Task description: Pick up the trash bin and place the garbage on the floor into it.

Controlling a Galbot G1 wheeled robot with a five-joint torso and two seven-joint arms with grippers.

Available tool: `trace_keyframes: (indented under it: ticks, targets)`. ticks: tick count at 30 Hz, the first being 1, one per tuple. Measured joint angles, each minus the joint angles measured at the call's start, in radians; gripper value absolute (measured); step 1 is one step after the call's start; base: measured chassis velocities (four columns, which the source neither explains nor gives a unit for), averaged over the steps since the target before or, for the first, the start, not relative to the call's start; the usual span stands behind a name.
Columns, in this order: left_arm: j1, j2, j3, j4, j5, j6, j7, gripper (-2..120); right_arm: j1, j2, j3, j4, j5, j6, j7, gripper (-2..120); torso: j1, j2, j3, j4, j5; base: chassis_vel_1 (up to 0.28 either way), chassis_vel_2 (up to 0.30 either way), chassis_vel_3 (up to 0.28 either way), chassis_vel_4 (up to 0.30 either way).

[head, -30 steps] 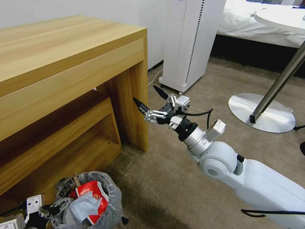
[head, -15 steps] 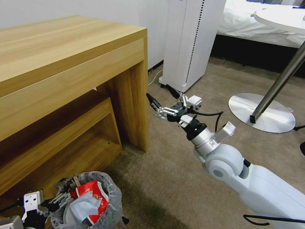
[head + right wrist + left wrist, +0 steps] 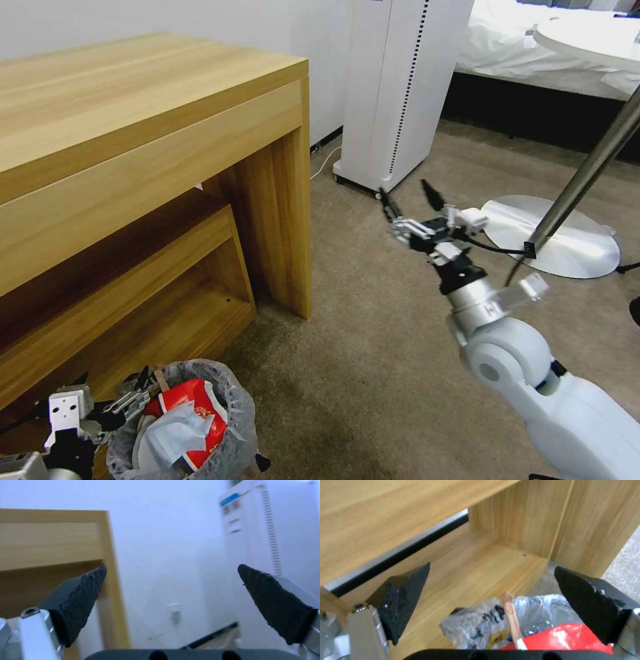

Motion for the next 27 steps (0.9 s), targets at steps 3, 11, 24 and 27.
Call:
trace_keyframes:
  ticks: [3, 11, 24, 27]
  targets:
    - [-0.004, 0.008, -0.005, 0.0, -0.001, -0.006, 0.003, 99, -0.06, 0.026, 0.071, -0.012, -0.038, 0.022, 0.003, 100, 0.0, 0.0, 0.0, 0.0, 0.0003, 0.0, 0.0, 0.0, 0.0]
    - [-0.013, 0.022, -0.011, -0.001, -0.003, -0.031, 0.004, 100, -0.203, 0.127, 0.233, -0.011, -0.125, 0.048, 0.018, 100, 0.0, 0.0, 0.0, 0.0, 0.0002, 0.0, 0.0, 0.0, 0.0]
    - [-0.007, 0.047, -0.013, -0.022, 0.0, -0.065, -0.008, 100, -0.372, 0.345, 0.361, 0.012, -0.296, 0.068, 0.06, 100, 0.0, 0.0, 0.0, 0.0, 0.0, 0.0, 0.0, 0.0, 0.0]
    - [-0.003, 0.054, -0.019, -0.033, 0.008, -0.073, -0.012, 100, -0.387, 0.373, 0.364, 0.012, -0.315, 0.071, 0.063, 100, 0.0, 0.0, 0.0, 0.0, 0.0001, 0.0, 0.0, 0.0, 0.0]
